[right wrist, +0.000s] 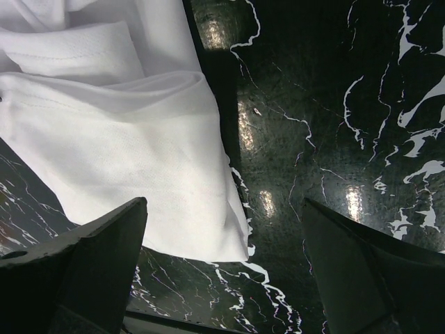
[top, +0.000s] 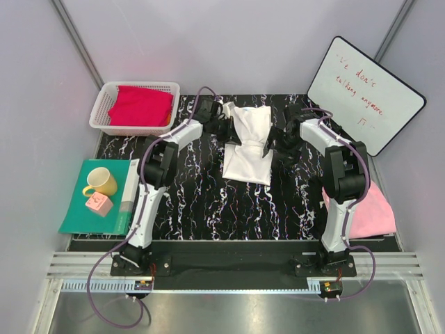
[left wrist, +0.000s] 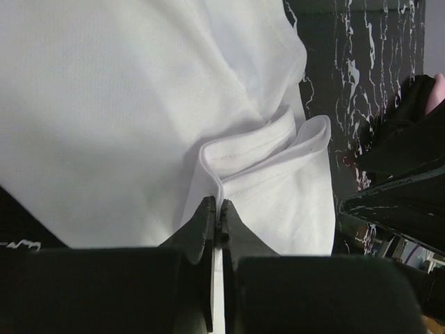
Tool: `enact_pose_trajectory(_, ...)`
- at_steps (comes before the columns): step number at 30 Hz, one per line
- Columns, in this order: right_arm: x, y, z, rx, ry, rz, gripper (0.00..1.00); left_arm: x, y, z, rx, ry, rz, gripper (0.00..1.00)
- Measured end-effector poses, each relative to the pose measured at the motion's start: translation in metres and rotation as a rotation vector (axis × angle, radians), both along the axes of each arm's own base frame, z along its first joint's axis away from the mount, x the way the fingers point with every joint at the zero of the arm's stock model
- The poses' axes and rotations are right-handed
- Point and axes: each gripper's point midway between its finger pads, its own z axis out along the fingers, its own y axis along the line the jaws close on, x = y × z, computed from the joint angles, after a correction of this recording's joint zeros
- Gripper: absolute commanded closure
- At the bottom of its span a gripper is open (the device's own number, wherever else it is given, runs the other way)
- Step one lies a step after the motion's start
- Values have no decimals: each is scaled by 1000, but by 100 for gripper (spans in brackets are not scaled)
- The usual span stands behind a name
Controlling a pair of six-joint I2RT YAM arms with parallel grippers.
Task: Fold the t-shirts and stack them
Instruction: Fold the folded rectangular tshirt in 1/3 of the way
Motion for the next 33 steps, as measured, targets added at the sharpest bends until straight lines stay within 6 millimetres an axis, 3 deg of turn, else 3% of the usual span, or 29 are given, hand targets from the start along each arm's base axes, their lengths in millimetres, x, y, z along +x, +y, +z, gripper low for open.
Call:
enact_pose_trajectory(6,0,0,0,1,0,0,0,-13,28,6,39,7,41,100)
enact_pose_trajectory(12,0,0,0,3,0,-1,0,-3,55,44,49,-90,105,99)
enact_pose_trajectory(14,0,2,1,9,1,1,0,3,58,53,43,-110,114,79)
enact_pose_trajectory(15,0,2,1,12,1,2,0,6,59,53,43,-113,116,48)
enact_pose_trajectory(17,-1,4,1,24,4,5,0,13,58,51,42,-116,117,28)
enact_pose_trajectory(18,-1,5,1,27,5,7,0,15,57,50,42,-118,114,4)
enact_pose_trajectory(24,-2,14,2,80,14,21,0,7,62,30,73,-64,109,1)
enact_pose_trajectory(28,-8,25,-2,151,24,32,0,-15,76,26,100,-31,105,1)
enact_pose_trajectory(31,-23,30,-10,198,61,29,2,-34,94,35,118,-20,113,2)
enact_pose_trajectory(33,-33,34,-16,228,83,23,5,-43,104,45,120,-32,119,7)
